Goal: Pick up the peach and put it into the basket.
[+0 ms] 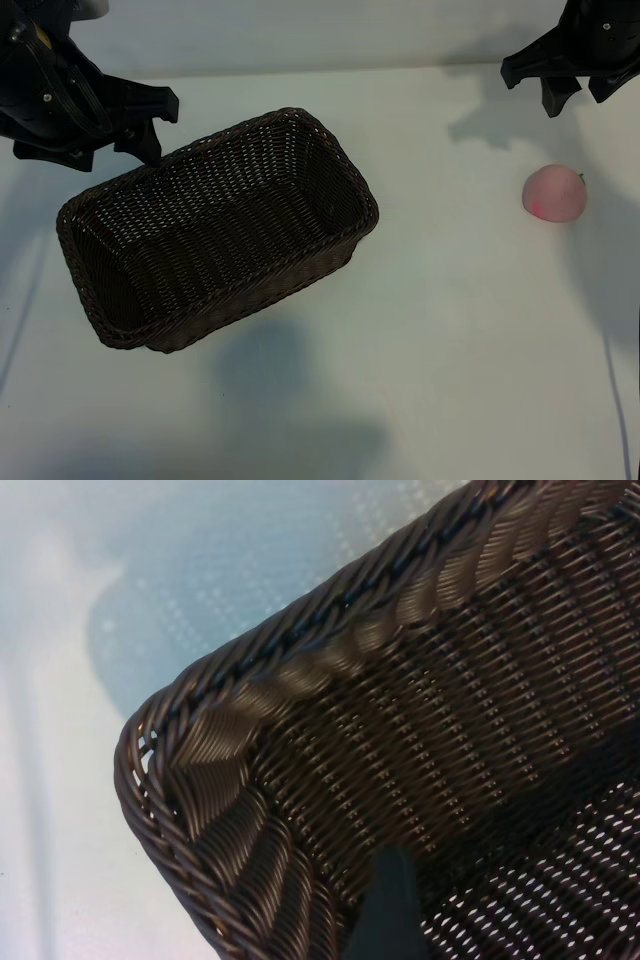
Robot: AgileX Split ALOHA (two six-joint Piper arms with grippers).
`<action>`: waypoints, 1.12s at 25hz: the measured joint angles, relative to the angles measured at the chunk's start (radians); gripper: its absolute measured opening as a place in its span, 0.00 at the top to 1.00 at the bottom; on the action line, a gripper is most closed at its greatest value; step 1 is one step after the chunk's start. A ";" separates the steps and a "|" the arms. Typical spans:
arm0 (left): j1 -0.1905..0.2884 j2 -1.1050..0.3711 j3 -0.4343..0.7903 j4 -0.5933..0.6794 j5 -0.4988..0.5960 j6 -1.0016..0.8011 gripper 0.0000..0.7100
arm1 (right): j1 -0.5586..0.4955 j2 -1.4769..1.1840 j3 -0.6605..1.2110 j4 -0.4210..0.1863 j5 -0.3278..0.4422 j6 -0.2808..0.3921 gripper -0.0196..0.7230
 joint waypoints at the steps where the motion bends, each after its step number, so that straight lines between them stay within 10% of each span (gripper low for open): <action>1: 0.000 0.000 0.000 0.000 0.000 0.000 0.19 | 0.000 0.000 0.000 0.000 0.000 0.000 0.33; 28: 0.000 0.000 0.000 0.000 -0.109 -0.005 0.19 | 0.000 0.000 0.000 -0.001 0.001 0.001 0.33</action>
